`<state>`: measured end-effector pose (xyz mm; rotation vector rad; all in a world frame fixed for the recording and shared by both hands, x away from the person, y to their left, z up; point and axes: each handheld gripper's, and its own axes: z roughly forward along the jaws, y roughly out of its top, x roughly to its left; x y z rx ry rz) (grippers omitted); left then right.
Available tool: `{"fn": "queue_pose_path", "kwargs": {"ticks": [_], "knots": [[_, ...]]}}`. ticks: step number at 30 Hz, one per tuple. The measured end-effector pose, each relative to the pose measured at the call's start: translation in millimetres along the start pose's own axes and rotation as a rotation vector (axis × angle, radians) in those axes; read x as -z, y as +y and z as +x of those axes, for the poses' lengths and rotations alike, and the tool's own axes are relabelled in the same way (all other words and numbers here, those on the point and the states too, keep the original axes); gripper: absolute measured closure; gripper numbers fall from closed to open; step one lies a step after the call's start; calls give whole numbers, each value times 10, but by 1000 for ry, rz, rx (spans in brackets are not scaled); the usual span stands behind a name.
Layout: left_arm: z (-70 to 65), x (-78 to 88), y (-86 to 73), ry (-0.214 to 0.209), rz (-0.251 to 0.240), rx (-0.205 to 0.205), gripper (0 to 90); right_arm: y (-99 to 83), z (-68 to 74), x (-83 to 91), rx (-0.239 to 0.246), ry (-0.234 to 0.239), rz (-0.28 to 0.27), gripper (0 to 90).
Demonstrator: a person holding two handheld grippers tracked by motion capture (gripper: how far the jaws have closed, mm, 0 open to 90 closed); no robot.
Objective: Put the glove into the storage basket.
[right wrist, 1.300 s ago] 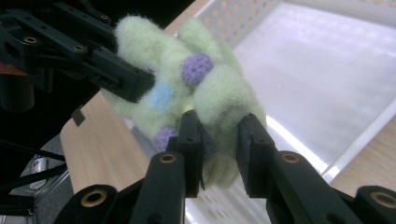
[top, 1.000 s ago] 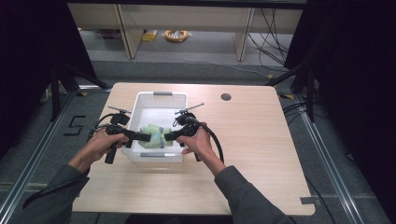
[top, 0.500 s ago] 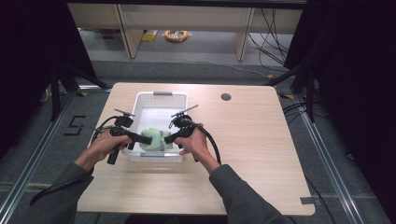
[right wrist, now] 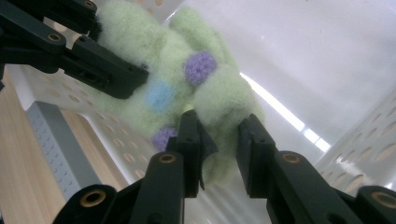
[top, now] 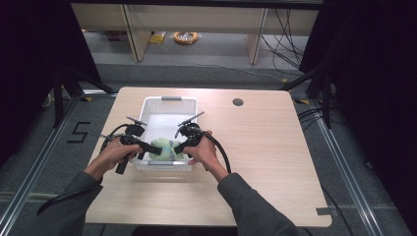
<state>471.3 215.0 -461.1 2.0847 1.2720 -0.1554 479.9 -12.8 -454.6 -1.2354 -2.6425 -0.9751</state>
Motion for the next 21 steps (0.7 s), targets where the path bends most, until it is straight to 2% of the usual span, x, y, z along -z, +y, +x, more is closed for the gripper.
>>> {"fn": "queue_pose_path", "kwargs": {"ticks": [2,3,4,5,8,12,15,17,19,21], "knots": [[20,-1,3,9,23,-26,660,4,17,-5,1,-13,9,727],[19,-4,5,15,31,-29,657,8,16,-8,10,-15,12,726],[19,-8,6,22,35,-34,652,13,-1,-20,40,-20,3,724],[19,-18,5,16,29,-30,647,17,2,-18,42,-26,7,722],[12,-42,6,41,44,-43,632,22,28,-27,52,-45,23,711],[-3,-50,18,47,47,-49,588,30,54,-38,76,-73,53,692],[-21,-28,40,69,40,-46,516,44,69,-35,91,-94,55,660],[-33,-11,52,84,52,-51,468,56,75,-24,106,-110,59,632],[-49,0,64,81,44,-45,437,64,102,0,82,-119,73,582],[-68,9,78,108,41,-59,393,79,117,29,89,-127,65,572]]}}
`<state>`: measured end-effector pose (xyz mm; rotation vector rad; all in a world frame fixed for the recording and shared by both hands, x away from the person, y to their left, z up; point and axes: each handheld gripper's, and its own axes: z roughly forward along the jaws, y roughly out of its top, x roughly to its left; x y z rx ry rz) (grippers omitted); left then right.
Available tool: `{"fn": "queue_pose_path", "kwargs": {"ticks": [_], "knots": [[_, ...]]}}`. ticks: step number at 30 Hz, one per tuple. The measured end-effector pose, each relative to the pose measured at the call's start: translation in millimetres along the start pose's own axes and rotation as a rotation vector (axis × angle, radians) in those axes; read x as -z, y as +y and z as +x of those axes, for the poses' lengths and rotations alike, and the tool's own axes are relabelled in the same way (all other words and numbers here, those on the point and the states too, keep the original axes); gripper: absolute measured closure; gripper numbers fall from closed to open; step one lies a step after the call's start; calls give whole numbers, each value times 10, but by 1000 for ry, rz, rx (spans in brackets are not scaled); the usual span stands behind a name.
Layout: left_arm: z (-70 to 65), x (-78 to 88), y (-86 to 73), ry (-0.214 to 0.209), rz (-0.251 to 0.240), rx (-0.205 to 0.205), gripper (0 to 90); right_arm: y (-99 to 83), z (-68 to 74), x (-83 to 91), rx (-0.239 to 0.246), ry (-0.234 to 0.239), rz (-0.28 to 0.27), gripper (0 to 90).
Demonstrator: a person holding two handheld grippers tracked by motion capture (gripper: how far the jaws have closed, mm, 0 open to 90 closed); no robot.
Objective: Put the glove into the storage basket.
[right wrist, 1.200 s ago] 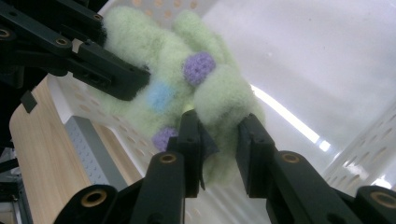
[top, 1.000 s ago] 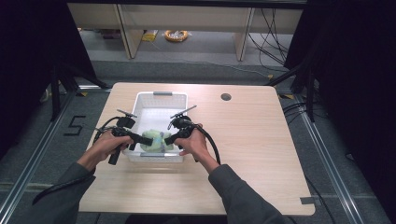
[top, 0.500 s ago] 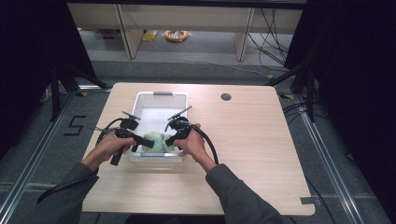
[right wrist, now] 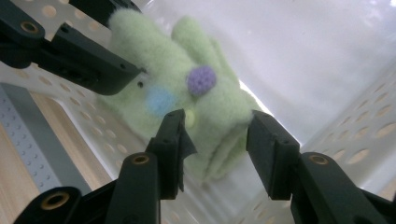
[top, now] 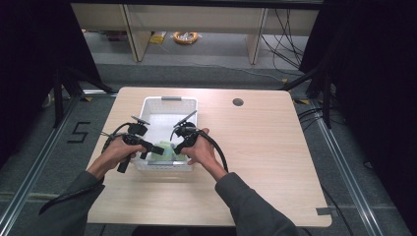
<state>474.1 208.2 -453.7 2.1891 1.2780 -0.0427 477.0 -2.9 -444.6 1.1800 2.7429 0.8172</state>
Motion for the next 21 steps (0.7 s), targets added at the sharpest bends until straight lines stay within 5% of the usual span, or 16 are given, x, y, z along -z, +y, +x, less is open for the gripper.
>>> {"fn": "queue_pose_path", "kwargs": {"ticks": [3,11,21], "knots": [[-22,31,26,36,-29,17,347,26,1,47,7,-8,-17,569],[-112,160,52,35,-96,44,309,33,16,168,14,0,-44,530],[-315,305,8,-11,-154,22,289,-34,-33,431,21,18,-109,492]]}}
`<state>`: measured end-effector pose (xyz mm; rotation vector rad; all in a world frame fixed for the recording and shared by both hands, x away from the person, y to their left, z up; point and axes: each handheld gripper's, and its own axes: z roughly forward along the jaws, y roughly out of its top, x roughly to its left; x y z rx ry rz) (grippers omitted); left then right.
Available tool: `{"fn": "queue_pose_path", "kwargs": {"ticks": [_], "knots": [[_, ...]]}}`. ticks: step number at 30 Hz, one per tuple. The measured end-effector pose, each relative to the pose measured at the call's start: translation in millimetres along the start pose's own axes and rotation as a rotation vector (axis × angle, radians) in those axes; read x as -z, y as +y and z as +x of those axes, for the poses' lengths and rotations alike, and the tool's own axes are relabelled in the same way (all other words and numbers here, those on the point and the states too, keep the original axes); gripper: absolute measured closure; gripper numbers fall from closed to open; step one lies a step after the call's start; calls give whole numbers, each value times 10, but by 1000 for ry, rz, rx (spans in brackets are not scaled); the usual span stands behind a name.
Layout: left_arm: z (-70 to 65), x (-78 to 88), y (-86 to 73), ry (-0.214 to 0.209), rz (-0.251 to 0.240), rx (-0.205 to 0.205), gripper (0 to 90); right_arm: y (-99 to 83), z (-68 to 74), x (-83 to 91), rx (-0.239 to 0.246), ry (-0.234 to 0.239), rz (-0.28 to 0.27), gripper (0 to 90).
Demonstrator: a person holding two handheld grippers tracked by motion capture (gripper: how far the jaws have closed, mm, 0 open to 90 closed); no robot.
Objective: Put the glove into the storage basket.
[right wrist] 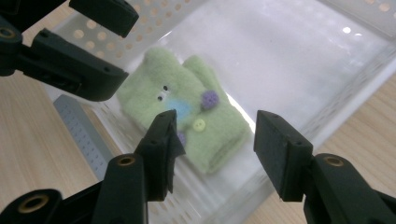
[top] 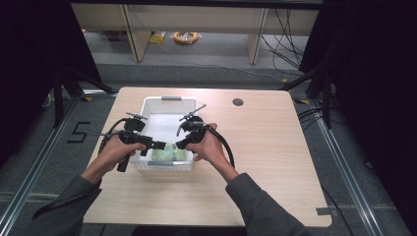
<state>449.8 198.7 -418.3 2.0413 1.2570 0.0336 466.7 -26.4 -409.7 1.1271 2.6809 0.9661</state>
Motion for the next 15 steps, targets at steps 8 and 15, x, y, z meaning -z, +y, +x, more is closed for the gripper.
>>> {"fn": "queue_pose_path", "kwargs": {"ticks": [8,15], "knots": [[-204,53,-79,-28,-17,-40,276,-133,-87,211,-10,17,-40,446],[-330,104,-122,-52,-45,-48,262,-271,-157,348,-7,21,-60,413]]}}
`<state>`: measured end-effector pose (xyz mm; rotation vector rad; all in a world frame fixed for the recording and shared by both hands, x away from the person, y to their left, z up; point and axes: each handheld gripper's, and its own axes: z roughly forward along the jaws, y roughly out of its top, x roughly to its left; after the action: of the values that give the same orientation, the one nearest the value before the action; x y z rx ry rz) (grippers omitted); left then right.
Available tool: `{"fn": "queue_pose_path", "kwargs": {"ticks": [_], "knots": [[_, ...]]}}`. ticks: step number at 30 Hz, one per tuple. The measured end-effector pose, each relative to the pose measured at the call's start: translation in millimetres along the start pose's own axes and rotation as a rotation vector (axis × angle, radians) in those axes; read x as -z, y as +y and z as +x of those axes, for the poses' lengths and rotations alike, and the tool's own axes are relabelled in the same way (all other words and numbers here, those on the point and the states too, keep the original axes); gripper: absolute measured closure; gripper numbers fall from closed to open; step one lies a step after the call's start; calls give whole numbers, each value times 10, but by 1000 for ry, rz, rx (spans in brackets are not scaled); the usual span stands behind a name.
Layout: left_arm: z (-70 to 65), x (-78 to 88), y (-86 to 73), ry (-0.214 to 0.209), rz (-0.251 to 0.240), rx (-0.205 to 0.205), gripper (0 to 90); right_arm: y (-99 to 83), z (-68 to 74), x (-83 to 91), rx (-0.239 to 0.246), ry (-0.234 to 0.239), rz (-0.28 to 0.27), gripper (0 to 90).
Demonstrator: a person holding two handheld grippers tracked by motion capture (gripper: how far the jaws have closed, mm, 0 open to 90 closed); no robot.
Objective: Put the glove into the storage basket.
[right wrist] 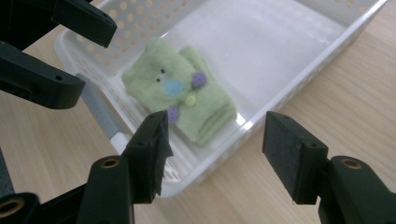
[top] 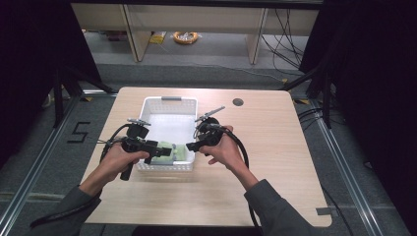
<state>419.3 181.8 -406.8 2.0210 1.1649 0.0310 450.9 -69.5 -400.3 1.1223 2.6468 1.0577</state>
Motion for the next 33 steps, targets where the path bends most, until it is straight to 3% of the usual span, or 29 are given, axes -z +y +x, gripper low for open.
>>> {"fn": "queue_pose_path", "kwargs": {"ticks": [2,3,5,7,8,9,10,11,14,15,16,17,20,22,23,25,31,33], "knots": [[-34,-6,-10,-7,-13,17,256,-41,7,49,-40,0,10,409],[-50,2,-17,-16,-10,15,255,-53,-14,51,-8,6,-10,407],[-93,10,-35,-40,-21,23,247,-84,-4,98,-52,11,0,404],[-141,20,-53,-58,-29,17,247,-118,-38,125,-9,17,-38,402],[-169,22,-63,-54,-34,13,247,-128,-20,146,-42,12,-26,400],[-190,20,-72,-58,-34,8,247,-140,-38,162,-18,27,-41,398],[-210,20,-80,-62,-33,4,247,-151,-30,184,-34,20,-32,398],[-230,17,-88,-68,-34,3,246,-165,-41,193,-19,22,-59,396],[-283,14,-116,-82,-44,-3,232,-203,-49,253,-14,39,-62,392],[-300,14,-126,-85,-47,-3,226,-222,-40,262,-27,17,-68,393],[-314,10,-138,-89,-52,-6,221,-239,-27,280,-34,28,-70,392],[-325,13,-149,-99,-49,-10,214,-254,-45,293,-8,32,-78,390],[-374,15,-187,-101,-60,-23,205,-307,-38,338,-18,37,-95,387],[-399,20,-207,-103,-64,-24,204,-338,-56,373,4,42,-95,386],[-410,24,-219,-107,-62,-35,203,-356,-45,396,-13,40,-91,383],[-433,25,-236,-114,-71,-40,201,-389,-58,424,4,42,-110,380],[-514,34,-274,-110,-85,-64,196,-484,-55,503,-18,33,-149,367],[-534,33,-283,-117,-81,-70,195,-513,-83,540,-5,54,-140,364]]}}
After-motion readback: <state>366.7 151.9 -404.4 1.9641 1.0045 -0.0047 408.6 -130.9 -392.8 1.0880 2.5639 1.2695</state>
